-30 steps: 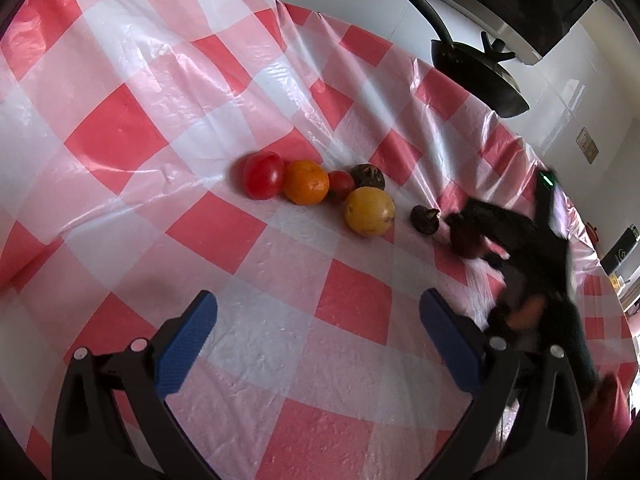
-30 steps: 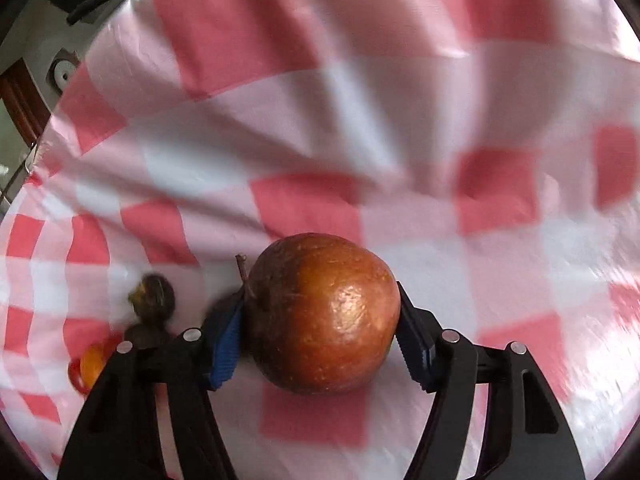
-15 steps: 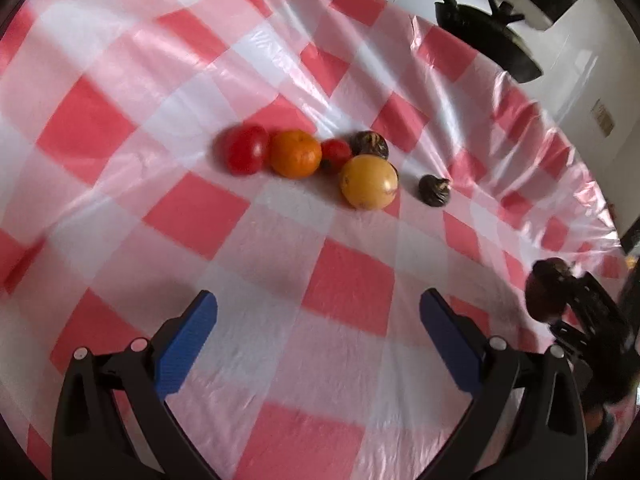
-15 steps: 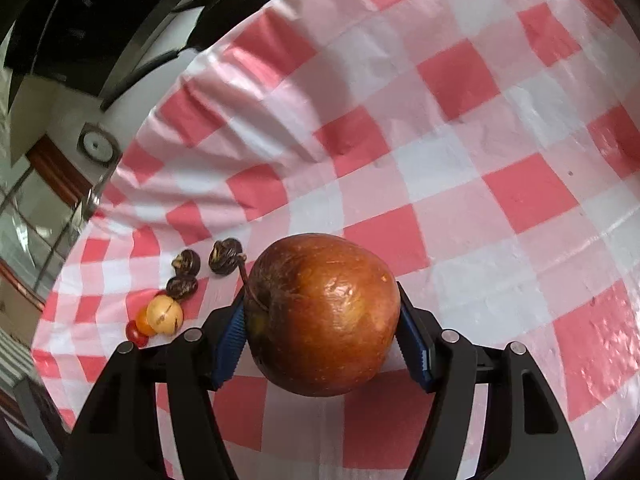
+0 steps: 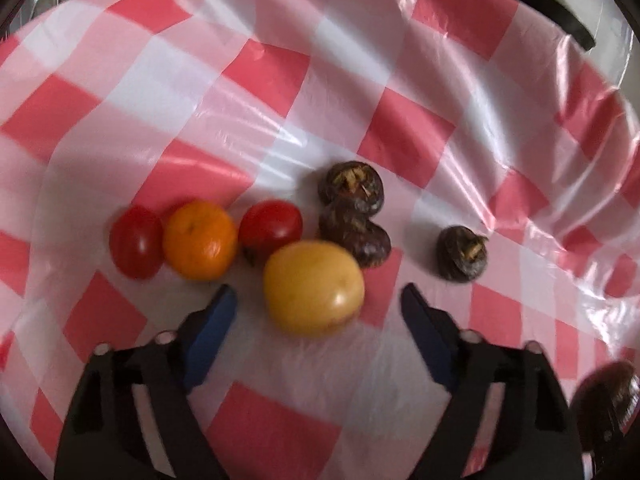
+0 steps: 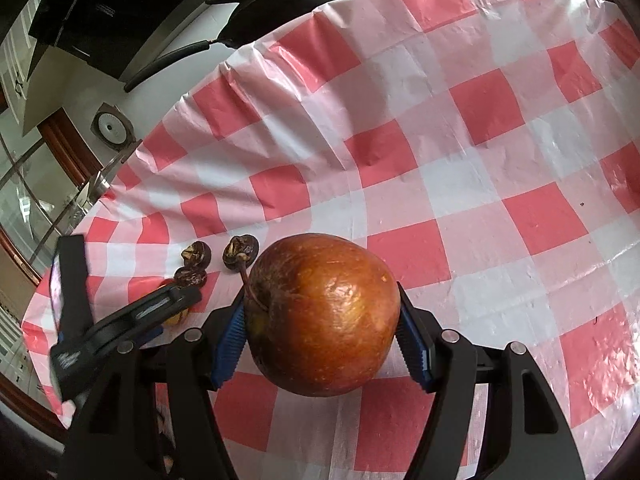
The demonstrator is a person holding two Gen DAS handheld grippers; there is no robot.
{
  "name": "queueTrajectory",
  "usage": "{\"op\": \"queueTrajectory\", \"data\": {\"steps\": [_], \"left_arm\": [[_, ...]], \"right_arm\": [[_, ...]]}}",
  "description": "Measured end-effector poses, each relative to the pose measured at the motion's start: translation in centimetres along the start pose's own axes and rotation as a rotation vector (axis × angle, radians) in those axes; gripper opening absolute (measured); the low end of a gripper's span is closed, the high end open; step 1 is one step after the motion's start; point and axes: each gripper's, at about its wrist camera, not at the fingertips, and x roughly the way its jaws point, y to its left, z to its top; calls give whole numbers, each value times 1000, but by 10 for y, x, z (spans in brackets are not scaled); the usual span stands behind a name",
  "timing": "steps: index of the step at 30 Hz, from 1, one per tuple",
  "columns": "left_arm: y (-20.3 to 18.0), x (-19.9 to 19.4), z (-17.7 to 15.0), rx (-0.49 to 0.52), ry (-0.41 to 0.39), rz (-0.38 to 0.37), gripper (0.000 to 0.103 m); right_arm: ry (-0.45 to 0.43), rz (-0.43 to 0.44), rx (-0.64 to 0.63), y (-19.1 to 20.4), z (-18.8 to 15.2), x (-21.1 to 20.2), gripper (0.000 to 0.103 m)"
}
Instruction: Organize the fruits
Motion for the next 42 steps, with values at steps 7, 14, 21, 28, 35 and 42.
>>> {"op": "queueTrajectory", "data": {"steps": [7, 14, 21, 28, 35, 42], "left_arm": [[18, -28, -27, 15, -35, -94, 44], [56, -109, -110, 40, -139, -209, 44], [87, -122, -128, -112, -153, -286, 44], [89, -111, -124, -138, -112, -318, 44], [85, -110, -125, -116, -103, -326, 45], [81, -116, -127, -89, -133, -345, 45]], "right_arm": [[-3, 6, -2, 0, 0, -1, 65], [-1, 9, -9, 1, 0, -2, 65], [3, 2, -5, 1, 1, 0, 65], [16, -4, -7, 2, 1, 2, 65], [94, 24, 28, -2, 1, 9, 65], [119, 42, 103, -4, -33, -29, 65]]}}
